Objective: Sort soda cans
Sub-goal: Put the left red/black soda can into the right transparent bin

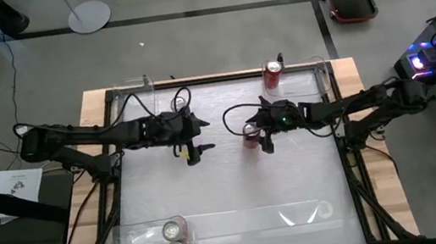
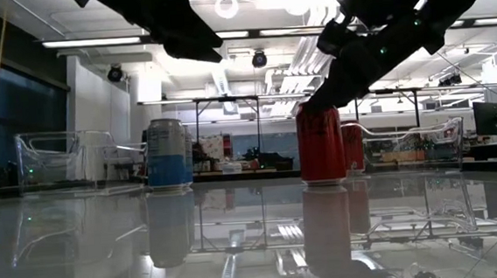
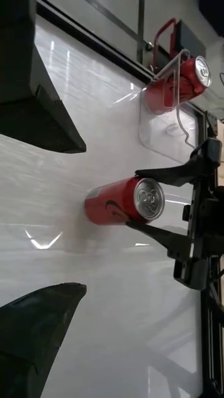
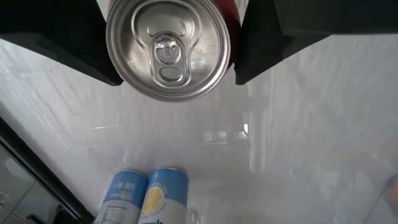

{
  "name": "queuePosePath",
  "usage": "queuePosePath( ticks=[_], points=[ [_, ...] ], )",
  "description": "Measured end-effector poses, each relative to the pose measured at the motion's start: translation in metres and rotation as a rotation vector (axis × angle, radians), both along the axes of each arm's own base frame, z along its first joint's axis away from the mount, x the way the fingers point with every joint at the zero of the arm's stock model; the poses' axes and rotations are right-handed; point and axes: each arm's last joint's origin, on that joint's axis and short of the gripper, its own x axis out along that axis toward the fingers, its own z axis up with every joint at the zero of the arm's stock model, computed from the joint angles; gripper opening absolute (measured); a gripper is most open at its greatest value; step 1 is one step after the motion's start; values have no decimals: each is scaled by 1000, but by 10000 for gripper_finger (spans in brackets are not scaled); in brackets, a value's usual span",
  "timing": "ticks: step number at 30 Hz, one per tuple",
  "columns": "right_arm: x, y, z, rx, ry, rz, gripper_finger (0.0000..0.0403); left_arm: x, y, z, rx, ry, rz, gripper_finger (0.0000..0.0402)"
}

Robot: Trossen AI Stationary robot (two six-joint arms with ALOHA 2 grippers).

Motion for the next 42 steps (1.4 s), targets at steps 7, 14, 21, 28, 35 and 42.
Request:
queuePosePath(
  ticks=[7, 14, 21, 28, 35, 42],
  points=[
    [-2, 0, 4, -2, -24, -2, 265, 0, -3, 0, 0, 1, -12, 335],
    [-10, -1, 16, -14, -49, -24, 262, 0, -4, 0, 0, 2, -13, 335],
    [-10, -2, 16, -12, -39, -31, 262, 0, -4, 0, 1, 1, -13, 335],
    [-15, -3, 23, -58, -69, -62, 246, 0, -4, 0, 1, 1, -14, 335],
    [-37, -3, 54, -121, -148, -164, 240, 0, -4, 0, 1, 1, -14, 335],
    [-68, -8, 78, -153, -207, -297, 238, 0, -4, 0, 2, 0, -15, 335]
  ],
)
